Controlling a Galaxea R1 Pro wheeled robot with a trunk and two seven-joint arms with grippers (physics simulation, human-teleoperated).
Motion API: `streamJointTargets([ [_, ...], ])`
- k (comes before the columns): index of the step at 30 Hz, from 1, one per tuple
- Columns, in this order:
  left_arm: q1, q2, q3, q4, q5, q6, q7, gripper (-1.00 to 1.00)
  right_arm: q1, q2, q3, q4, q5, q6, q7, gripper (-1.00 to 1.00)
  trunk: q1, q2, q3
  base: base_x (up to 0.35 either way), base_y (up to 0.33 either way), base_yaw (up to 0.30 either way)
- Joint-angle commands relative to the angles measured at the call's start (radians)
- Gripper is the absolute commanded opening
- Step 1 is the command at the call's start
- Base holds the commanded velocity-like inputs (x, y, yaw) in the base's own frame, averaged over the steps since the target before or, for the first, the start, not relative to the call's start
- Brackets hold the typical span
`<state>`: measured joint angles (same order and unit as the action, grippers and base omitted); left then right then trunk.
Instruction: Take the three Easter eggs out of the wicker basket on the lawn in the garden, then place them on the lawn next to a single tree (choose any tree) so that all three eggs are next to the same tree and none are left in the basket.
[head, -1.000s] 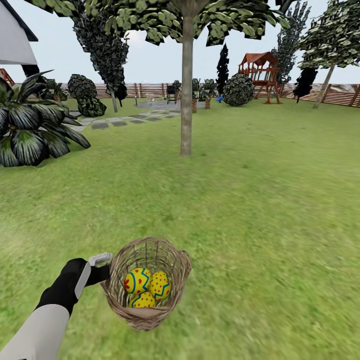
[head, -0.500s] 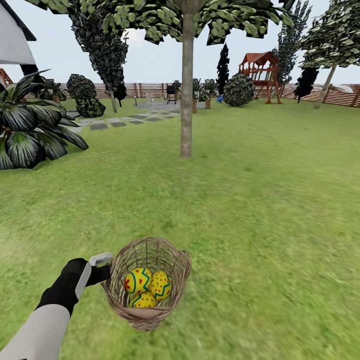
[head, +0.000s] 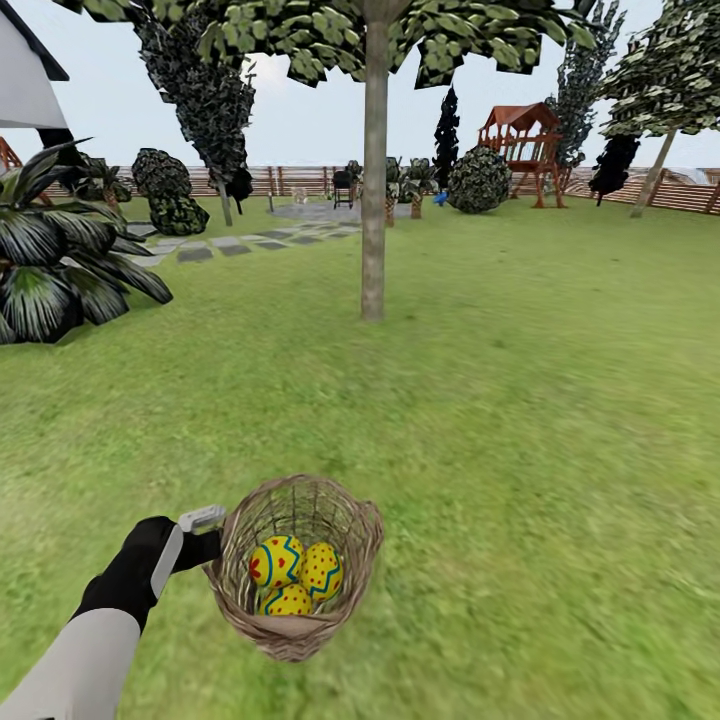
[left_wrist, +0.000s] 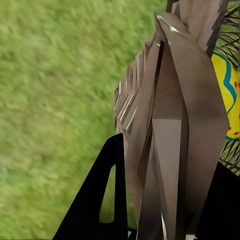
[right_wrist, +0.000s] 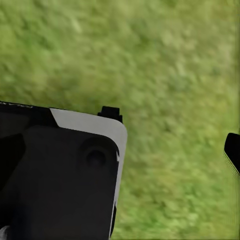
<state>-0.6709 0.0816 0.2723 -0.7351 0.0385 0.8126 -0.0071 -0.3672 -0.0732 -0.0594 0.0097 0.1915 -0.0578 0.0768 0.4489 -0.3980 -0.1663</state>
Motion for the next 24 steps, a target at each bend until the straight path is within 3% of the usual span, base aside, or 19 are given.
streamJointTargets([
  [1,-0.001,0.0,0.002,-0.001,0.014,0.005,-0.001,-1.0,-0.001,0.0,-0.007,0.001,0.008,-0.004,0.003,1.0,0.001,-0.002,-0.002,0.327,0.0,0.0],
  [24,-0.001,-0.002,0.002,-0.001,0.014,0.006,-0.001,-1.0,-0.001,-0.002,-0.007,0.001,0.008,-0.003,0.003,1.0,0.001,-0.002,-0.002,0.326,0.0,0.0],
])
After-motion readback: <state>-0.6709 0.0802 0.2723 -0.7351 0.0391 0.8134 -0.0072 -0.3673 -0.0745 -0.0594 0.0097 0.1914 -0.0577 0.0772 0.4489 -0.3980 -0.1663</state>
